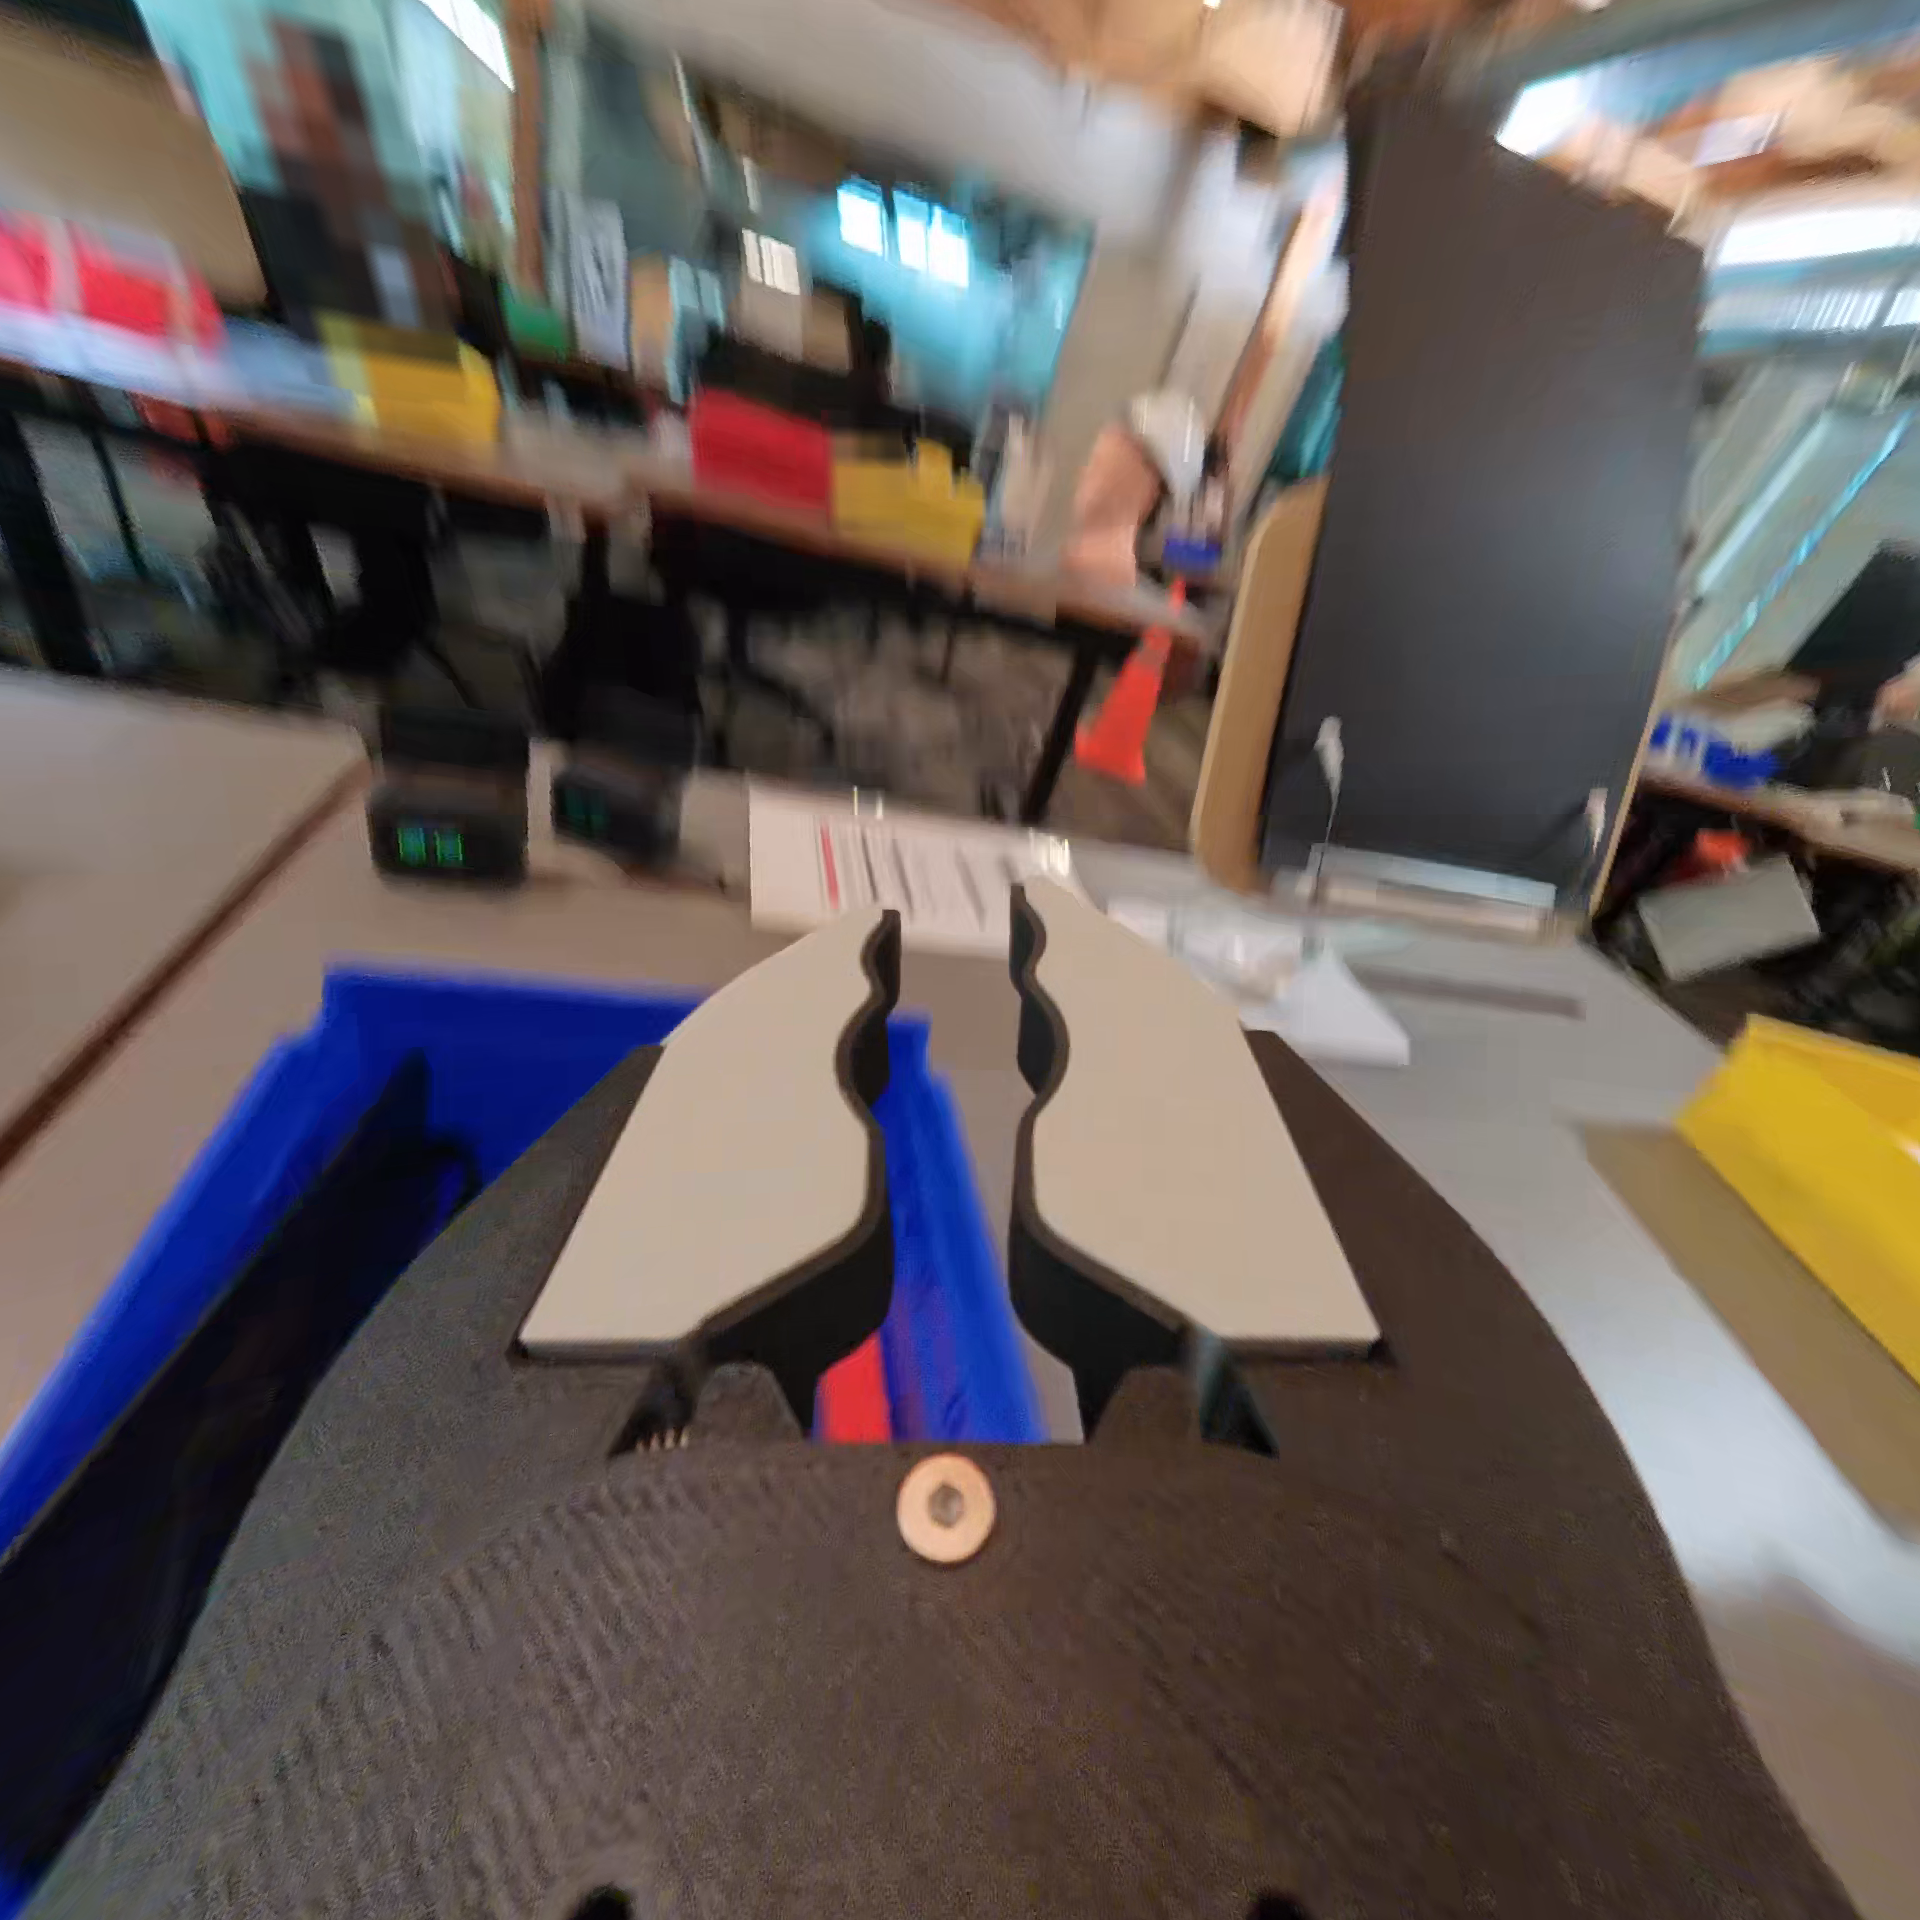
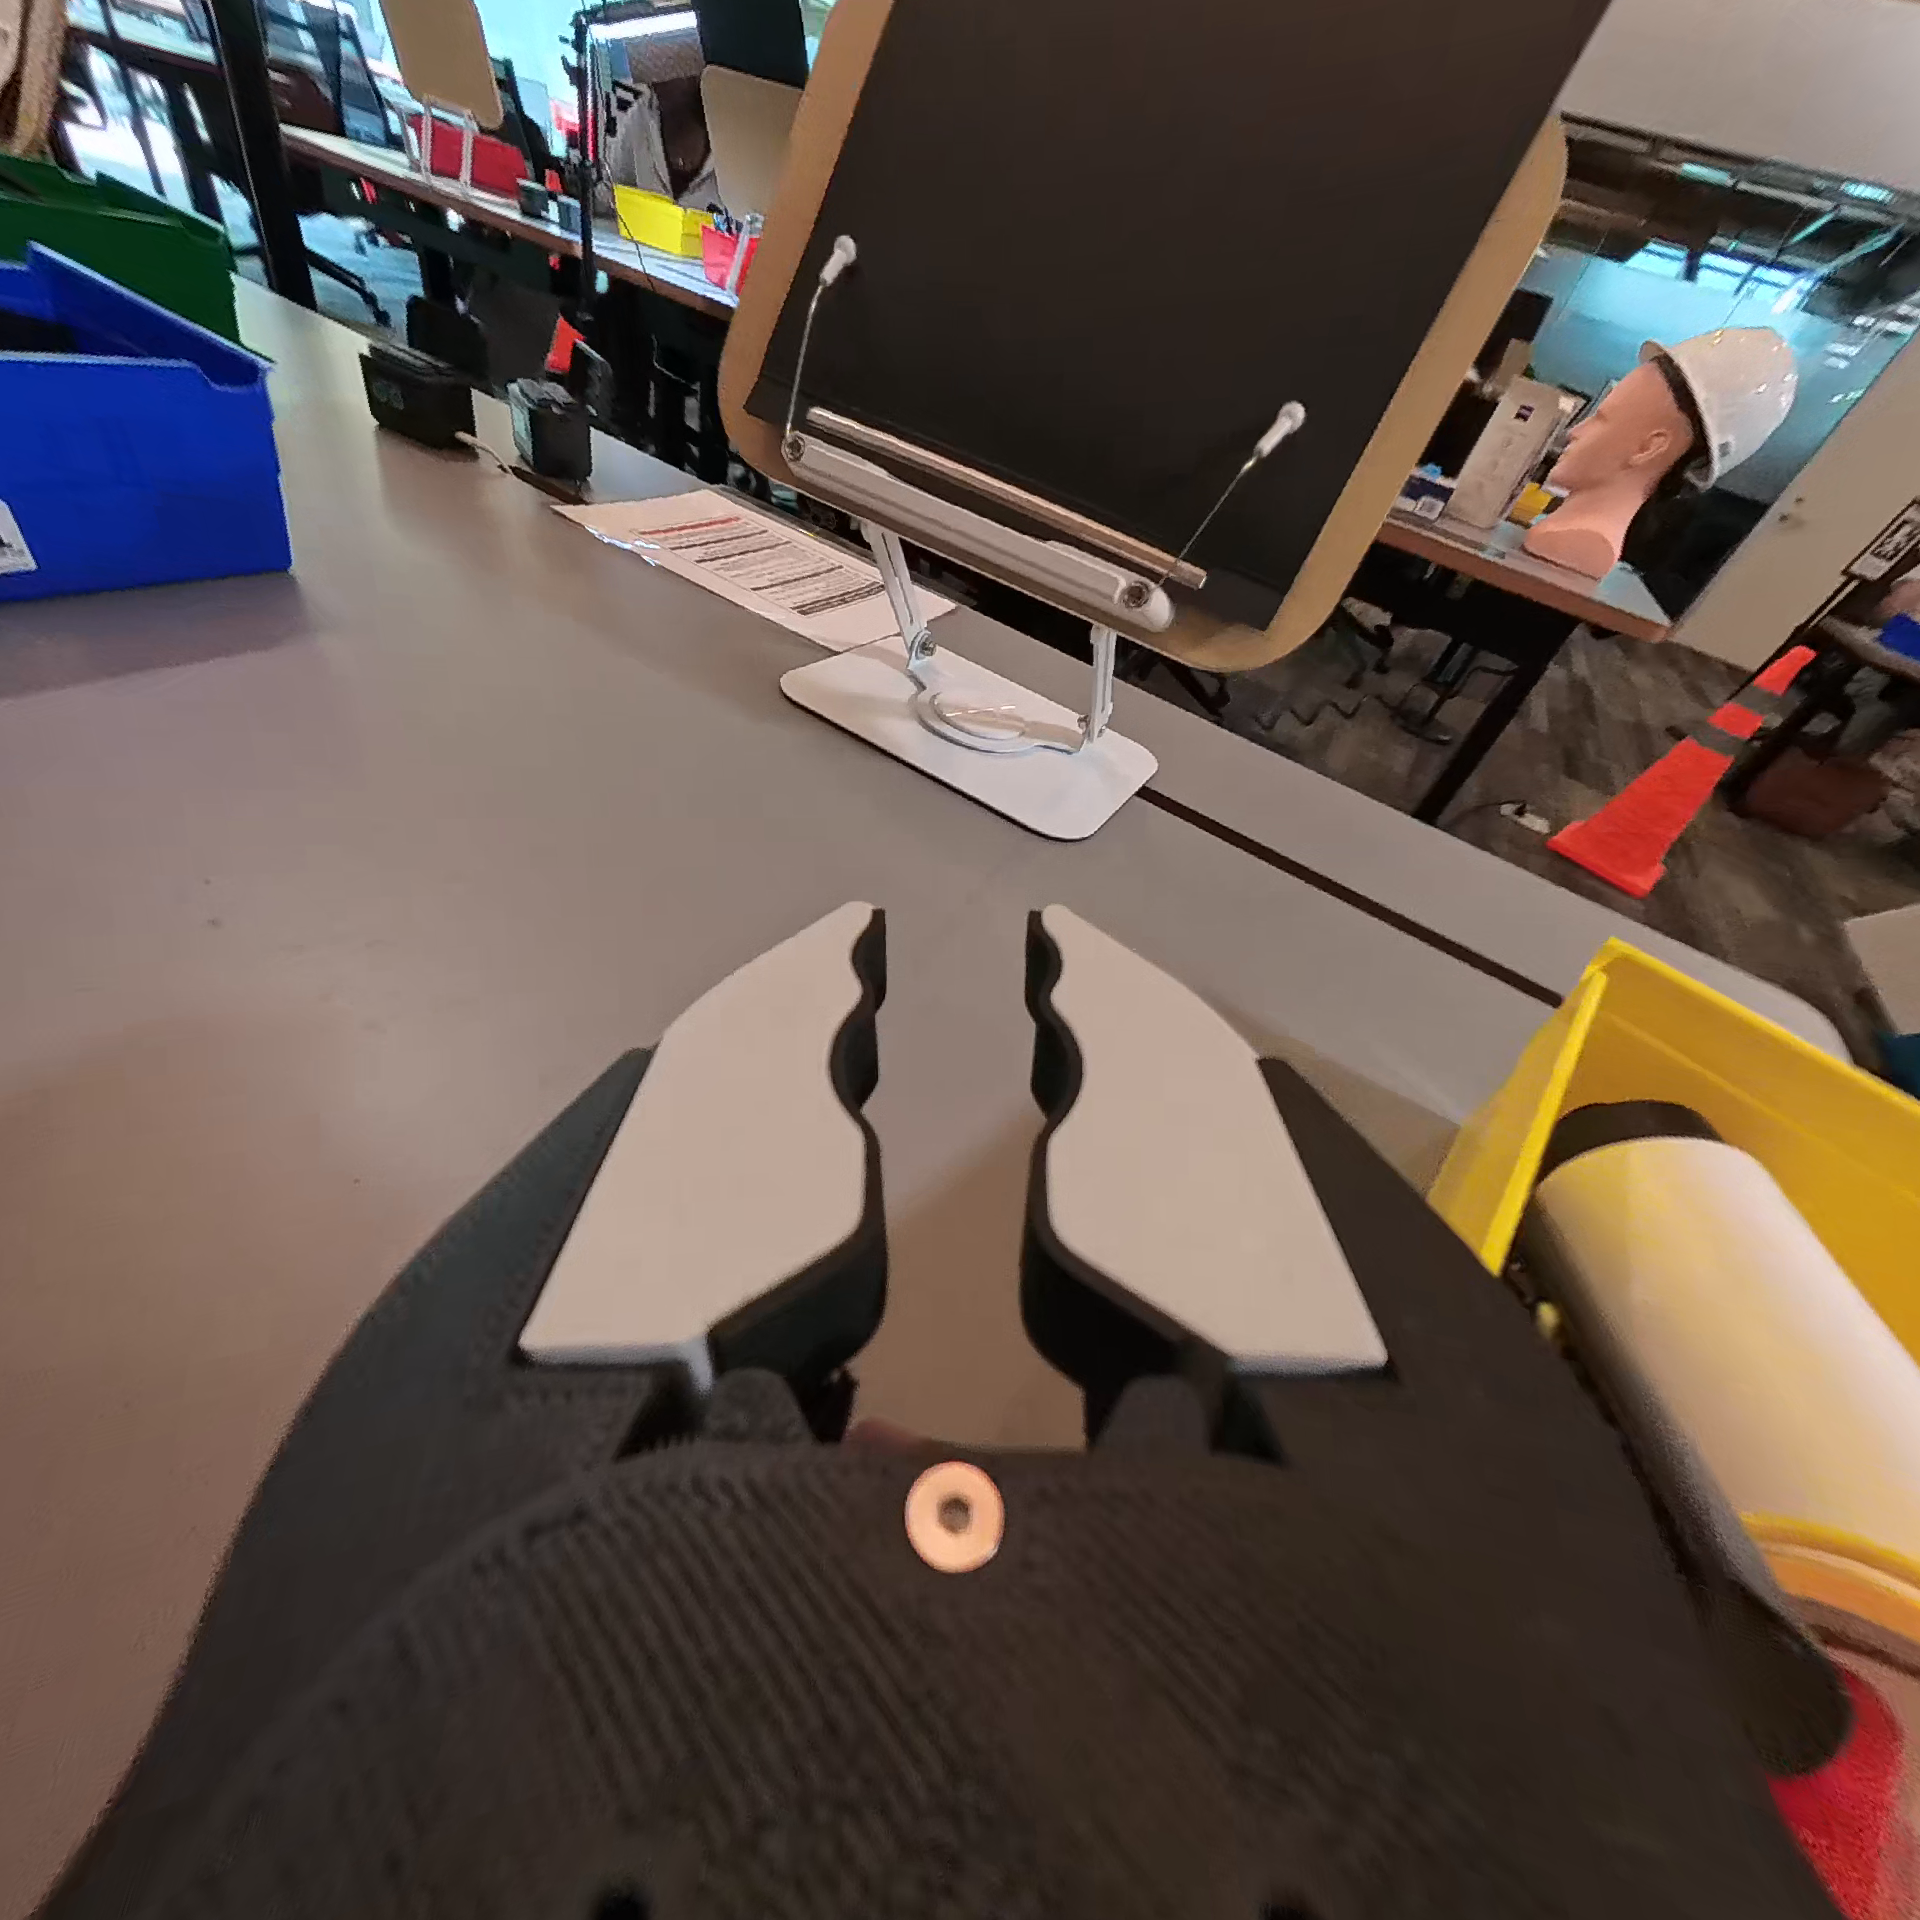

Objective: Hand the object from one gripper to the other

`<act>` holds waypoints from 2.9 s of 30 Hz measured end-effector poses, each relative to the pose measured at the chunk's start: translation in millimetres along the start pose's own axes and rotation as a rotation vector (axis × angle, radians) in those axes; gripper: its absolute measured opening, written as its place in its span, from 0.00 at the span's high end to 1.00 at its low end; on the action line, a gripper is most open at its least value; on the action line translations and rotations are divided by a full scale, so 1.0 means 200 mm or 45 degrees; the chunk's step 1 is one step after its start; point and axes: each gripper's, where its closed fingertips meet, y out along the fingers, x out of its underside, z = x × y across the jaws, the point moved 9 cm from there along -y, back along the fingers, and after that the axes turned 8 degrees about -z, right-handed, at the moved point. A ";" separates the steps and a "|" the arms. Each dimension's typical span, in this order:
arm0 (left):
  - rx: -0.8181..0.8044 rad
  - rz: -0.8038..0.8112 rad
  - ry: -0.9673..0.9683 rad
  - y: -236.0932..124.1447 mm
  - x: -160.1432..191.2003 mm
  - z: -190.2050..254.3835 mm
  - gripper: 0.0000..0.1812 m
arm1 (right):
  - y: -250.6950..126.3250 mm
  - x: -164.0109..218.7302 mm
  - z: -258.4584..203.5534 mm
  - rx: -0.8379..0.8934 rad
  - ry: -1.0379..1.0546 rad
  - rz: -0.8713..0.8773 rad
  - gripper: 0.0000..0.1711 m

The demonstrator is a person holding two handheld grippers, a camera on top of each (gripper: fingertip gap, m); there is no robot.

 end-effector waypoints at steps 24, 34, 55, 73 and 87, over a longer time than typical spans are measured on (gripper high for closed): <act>-0.047 -1.346 0.246 0.25 0.66 -0.22 0.75 | 0.05 0.06 -0.03 -0.064 0.016 -0.066 0.86; -0.055 -0.971 0.092 0.18 0.49 -0.28 0.84 | 0.06 0.06 -0.04 -0.055 -0.014 -0.079 0.86; 1.327 -0.407 -0.224 0.59 0.57 1.26 0.86 | 0.25 -0.32 -0.35 -0.467 -0.001 0.374 0.72; 1.442 -0.373 -0.645 0.61 0.96 1.24 0.86 | 0.43 -0.02 -0.35 -1.085 1.095 0.183 0.77; 1.586 -0.330 -0.464 0.56 0.95 1.32 0.86 | 0.44 -0.04 -0.45 -1.413 1.055 0.091 0.83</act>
